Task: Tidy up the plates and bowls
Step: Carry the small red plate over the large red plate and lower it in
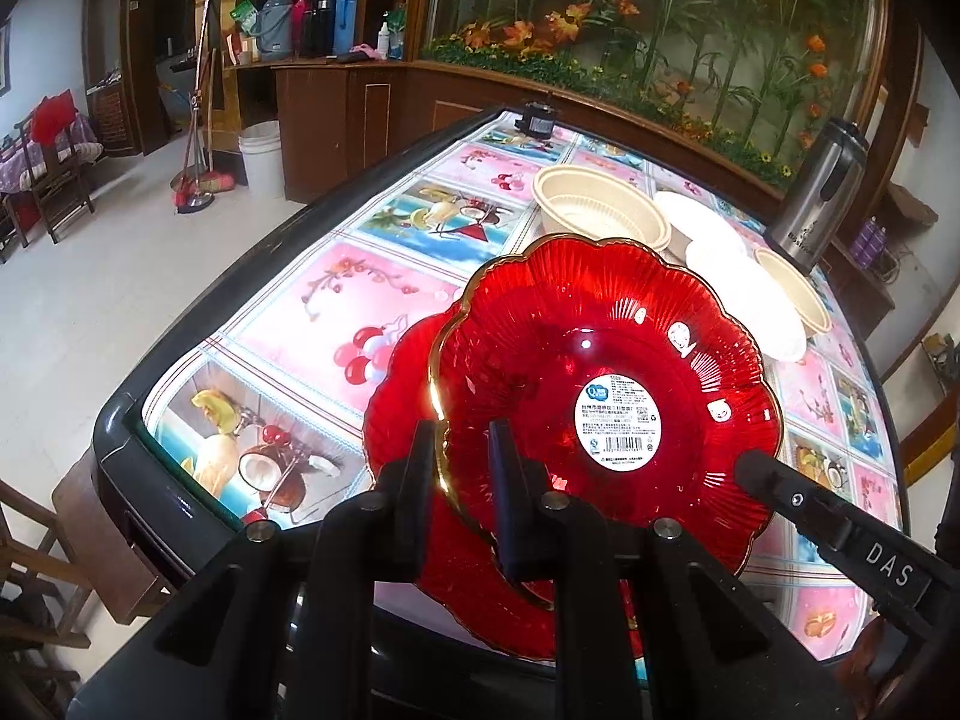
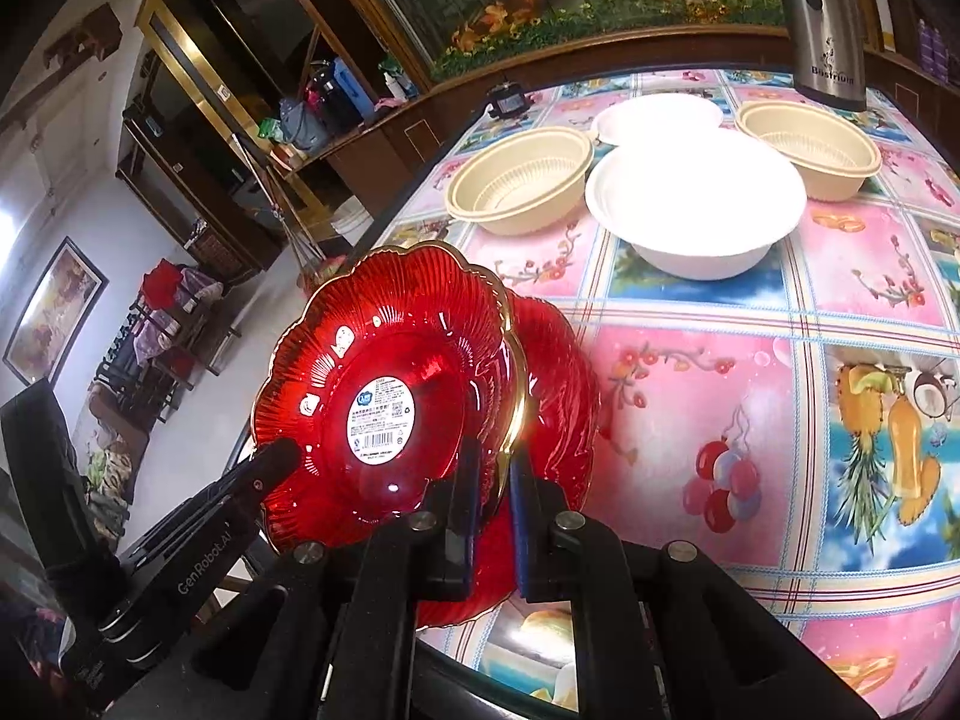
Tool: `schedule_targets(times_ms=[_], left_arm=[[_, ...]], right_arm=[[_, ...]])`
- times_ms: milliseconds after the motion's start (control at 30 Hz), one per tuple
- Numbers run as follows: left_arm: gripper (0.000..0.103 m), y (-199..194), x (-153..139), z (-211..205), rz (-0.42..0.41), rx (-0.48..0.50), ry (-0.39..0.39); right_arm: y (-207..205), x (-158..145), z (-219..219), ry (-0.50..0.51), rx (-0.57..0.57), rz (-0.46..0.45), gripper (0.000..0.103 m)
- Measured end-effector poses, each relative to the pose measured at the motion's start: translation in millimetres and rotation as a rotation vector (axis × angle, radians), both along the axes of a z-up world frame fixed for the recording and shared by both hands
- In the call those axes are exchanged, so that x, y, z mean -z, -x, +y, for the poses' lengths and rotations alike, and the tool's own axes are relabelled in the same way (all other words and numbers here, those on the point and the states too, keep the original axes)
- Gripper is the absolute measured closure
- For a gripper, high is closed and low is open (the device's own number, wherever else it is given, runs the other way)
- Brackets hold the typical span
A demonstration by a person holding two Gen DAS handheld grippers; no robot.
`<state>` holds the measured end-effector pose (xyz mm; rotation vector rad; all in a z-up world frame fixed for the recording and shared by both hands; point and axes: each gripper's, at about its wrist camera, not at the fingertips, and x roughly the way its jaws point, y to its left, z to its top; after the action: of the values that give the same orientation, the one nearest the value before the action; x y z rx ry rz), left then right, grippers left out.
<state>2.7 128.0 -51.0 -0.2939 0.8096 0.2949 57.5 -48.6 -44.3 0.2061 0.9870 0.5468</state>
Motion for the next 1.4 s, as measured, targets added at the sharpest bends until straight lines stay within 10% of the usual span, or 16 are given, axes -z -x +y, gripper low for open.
schedule_targets(times_ms=[1400], left_arm=[[0.088,-12,20,11,0.135,0.004,-0.005]], right_arm=[[-13,23,23,0.093,-0.072,0.136,0.086]])
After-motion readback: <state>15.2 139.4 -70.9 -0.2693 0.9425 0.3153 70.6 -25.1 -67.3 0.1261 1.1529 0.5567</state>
